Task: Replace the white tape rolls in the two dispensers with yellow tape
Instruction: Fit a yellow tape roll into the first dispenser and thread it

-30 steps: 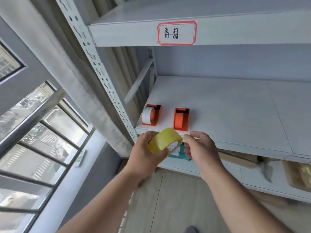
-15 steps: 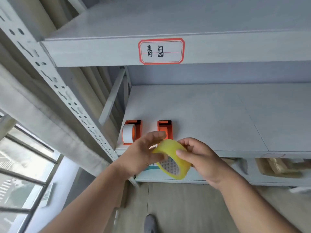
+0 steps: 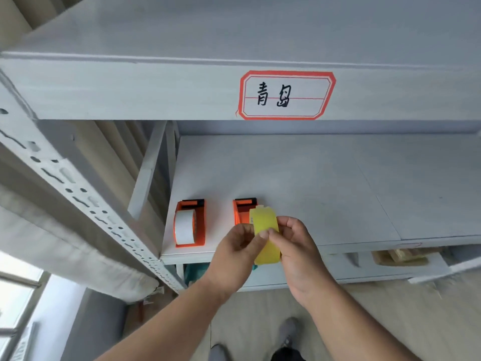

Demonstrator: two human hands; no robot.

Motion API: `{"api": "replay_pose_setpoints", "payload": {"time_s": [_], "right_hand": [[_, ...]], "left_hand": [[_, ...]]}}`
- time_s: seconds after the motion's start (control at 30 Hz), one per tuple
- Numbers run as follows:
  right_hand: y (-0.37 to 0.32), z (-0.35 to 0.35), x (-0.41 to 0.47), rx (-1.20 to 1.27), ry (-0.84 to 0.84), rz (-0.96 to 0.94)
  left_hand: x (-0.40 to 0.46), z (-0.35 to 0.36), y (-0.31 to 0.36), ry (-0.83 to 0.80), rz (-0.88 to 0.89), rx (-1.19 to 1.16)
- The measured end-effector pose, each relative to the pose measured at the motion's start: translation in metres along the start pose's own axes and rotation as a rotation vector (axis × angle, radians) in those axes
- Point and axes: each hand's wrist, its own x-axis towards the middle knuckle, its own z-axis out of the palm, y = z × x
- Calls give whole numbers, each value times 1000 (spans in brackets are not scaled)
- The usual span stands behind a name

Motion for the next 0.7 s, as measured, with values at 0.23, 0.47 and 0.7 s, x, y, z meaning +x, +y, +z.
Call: {"api": "replay_pose_setpoints", "payload": {"time_s": [0.23,0.47,0.7], "right_hand": [[-9,-32,28,-384,102,-121],[-53,-45,57,-528,-360,60],[-48,-51,43,-254,-438,224]], "left_hand": [[18,-8,11,-68,-22,60],[53,-3,44,-117,25,171],[72,5,40,-24,58,10]]}}
